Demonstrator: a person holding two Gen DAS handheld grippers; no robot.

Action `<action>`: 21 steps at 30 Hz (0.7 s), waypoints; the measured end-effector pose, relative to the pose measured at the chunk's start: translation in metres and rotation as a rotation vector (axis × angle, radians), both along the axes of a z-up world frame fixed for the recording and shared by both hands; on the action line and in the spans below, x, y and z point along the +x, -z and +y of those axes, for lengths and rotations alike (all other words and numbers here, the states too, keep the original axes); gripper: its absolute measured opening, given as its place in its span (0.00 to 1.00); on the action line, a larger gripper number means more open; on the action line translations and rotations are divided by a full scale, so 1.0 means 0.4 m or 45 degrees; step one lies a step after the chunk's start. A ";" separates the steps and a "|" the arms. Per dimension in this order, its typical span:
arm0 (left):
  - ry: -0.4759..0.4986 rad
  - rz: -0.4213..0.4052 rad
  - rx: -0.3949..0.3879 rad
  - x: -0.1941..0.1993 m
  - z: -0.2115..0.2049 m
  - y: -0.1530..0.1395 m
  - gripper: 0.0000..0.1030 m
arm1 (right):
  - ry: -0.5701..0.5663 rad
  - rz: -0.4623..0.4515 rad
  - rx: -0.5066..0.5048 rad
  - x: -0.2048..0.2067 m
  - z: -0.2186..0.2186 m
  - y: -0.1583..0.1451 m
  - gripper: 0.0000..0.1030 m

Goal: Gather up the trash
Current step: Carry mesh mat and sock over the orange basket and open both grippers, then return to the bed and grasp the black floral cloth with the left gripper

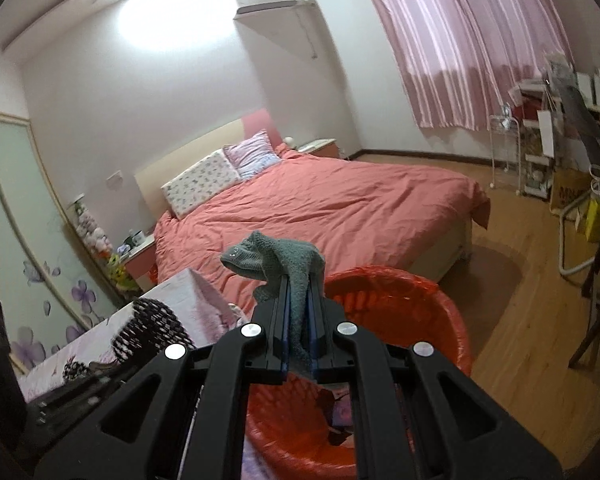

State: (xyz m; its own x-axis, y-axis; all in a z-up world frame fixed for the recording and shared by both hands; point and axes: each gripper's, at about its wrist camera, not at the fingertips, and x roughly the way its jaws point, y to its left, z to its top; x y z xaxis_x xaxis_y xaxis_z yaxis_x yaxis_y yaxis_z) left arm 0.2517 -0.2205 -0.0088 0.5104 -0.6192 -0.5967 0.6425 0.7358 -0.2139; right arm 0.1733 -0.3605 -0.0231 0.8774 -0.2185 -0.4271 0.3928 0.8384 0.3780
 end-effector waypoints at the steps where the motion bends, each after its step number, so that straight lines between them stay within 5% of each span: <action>1: 0.006 0.017 0.017 0.008 -0.022 0.016 0.06 | 0.003 0.011 0.014 0.005 -0.012 0.008 0.08; 6: 0.004 0.062 0.104 0.045 -0.086 0.085 0.27 | -0.036 0.120 0.081 0.040 -0.050 0.068 0.14; 11: -0.055 0.078 0.144 0.074 -0.058 0.125 0.38 | -0.030 0.154 0.067 0.035 -0.037 0.095 0.47; 21: -0.249 0.012 0.219 0.084 0.083 0.128 0.56 | -0.044 0.180 -0.047 0.048 0.017 0.080 0.54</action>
State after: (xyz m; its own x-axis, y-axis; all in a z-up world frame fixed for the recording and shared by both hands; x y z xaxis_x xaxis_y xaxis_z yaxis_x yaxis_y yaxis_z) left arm 0.2854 -0.1871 -0.0601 0.6045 -0.3985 -0.6898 0.4830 0.8719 -0.0804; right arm 0.1925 -0.3537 -0.0550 0.8162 -0.2071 -0.5393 0.4109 0.8644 0.2898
